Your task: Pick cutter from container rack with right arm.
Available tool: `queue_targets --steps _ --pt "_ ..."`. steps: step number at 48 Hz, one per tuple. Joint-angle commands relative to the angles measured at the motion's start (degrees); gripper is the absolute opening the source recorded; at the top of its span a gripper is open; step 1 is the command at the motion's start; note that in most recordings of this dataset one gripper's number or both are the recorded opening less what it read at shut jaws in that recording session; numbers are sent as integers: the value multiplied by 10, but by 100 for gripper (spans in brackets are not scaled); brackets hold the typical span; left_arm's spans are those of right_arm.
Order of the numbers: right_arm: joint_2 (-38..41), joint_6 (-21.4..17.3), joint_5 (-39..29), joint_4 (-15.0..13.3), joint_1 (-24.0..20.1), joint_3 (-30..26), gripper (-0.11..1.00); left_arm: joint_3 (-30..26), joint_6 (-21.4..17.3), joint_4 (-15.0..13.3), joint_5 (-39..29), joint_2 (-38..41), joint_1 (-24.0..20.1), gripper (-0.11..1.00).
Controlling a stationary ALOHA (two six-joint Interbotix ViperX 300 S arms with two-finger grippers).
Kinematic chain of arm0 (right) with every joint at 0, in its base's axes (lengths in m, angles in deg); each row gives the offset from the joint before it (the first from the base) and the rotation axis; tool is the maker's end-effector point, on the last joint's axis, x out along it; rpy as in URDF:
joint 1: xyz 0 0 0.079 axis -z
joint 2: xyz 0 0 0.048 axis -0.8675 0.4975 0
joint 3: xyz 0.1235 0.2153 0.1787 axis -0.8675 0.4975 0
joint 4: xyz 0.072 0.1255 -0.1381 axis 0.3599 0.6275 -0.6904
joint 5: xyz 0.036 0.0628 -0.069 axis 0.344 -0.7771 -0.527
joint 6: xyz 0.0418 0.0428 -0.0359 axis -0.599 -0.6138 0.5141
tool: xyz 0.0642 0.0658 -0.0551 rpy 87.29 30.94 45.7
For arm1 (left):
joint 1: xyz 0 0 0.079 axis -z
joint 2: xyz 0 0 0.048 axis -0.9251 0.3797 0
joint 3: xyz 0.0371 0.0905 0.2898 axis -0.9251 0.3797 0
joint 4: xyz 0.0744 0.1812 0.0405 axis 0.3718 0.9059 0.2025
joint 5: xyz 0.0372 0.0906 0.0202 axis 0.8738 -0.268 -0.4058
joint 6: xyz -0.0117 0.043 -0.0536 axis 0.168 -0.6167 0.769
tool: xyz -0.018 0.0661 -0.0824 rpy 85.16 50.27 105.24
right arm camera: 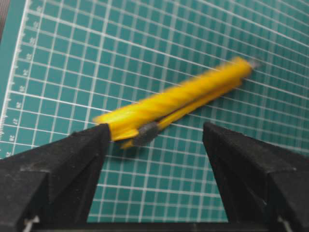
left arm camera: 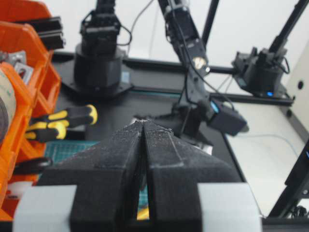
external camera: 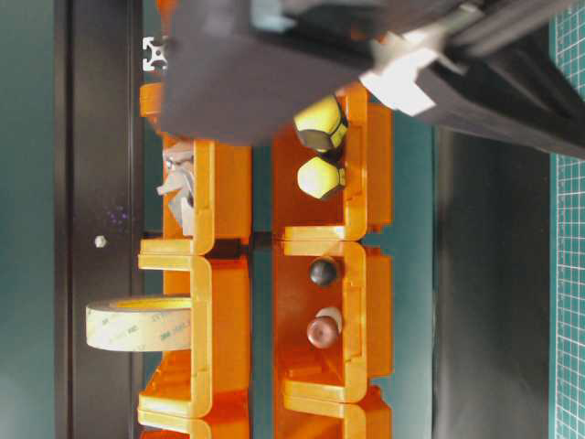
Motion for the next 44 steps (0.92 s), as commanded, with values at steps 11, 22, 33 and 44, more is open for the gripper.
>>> queue_targets --steps 11,22,33,44 --pt "-61 -9 -37 1 -2 14 75 -14 4 2 3 3 2 0" --pt "-105 -10 -70 0 -6 15 75 -13 5 2 2 3 4 0" --pt "-156 -10 -88 0 -27 11 74 -12 5 3 3 3 4 0" --pt "-191 -12 -95 1 -54 8 74 -13 5 2 2 1 4 0"
